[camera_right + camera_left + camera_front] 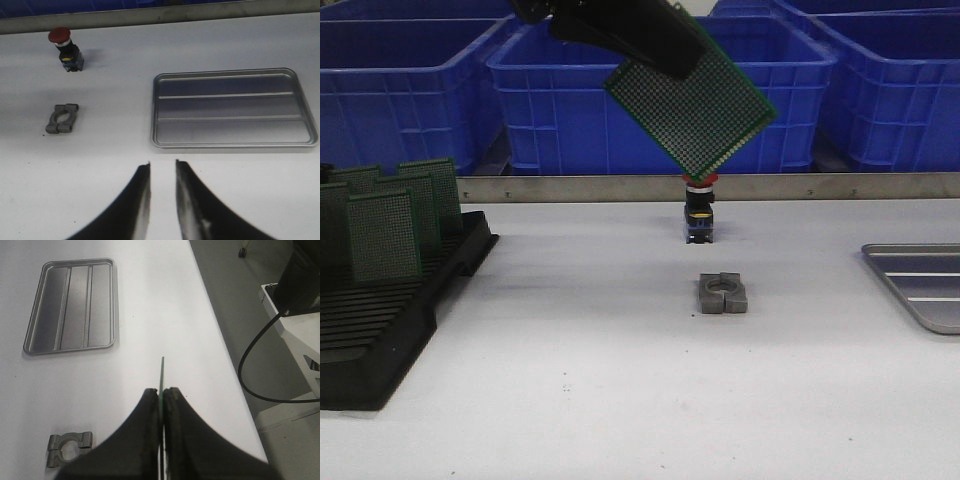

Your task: Place circuit board on tray

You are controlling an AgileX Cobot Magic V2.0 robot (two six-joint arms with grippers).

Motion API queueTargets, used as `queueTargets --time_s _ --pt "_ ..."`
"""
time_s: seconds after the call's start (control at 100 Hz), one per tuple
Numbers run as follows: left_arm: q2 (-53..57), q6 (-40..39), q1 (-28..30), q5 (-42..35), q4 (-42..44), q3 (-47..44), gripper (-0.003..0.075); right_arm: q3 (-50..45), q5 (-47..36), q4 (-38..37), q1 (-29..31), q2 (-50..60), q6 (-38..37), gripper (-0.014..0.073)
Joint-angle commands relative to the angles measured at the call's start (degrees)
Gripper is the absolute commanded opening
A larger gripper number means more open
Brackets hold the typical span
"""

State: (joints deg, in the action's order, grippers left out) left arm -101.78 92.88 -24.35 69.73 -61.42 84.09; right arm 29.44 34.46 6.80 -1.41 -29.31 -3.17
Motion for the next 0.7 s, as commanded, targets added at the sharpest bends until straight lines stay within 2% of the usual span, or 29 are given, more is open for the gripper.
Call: queueTargets --time_s 0.0,0.03,0.08,0.24,0.36,0.5,0.69 --pt "2.95 -0.11 -0.56 3.7 -4.54 1.72 -0.002 2.8 -5.34 4.73 -0.29 -2.57 4.49 0.0444" --pt "2.95 -0.11 -0.56 3.7 -4.54 1.72 -0.002 3.38 -4.72 6.91 -0.29 -3.52 6.91 0.0496" --pt "2.95 -0.11 -0.56 3.7 -4.54 1.72 -0.002 4.28 -3.66 11.15 -0.29 -5.03 10.51 0.0528" --pt "2.95 -0.11 -0.56 3.7 -4.66 1.72 -0.002 7.54 -1.41 26.03 -0.62 -10.79 23.39 0.0517" --pt "2.95 -0.11 -0.56 3.7 -4.66 1.72 -0.002 9.15 -1.27 37.46 -4.16 -14.61 42.02 0.0517" --pt "2.95 -0.11 -0.56 3.7 -4.66 1.72 -0.002 10.55 -1.15 44.55 -9.49 -19.45 65.75 0.0517" --pt "2.95 -0.11 -0.56 3.7 -4.66 1.72 -0.002 13.09 -1.22 54.3 -12.51 -26.79 84.5 0.0517"
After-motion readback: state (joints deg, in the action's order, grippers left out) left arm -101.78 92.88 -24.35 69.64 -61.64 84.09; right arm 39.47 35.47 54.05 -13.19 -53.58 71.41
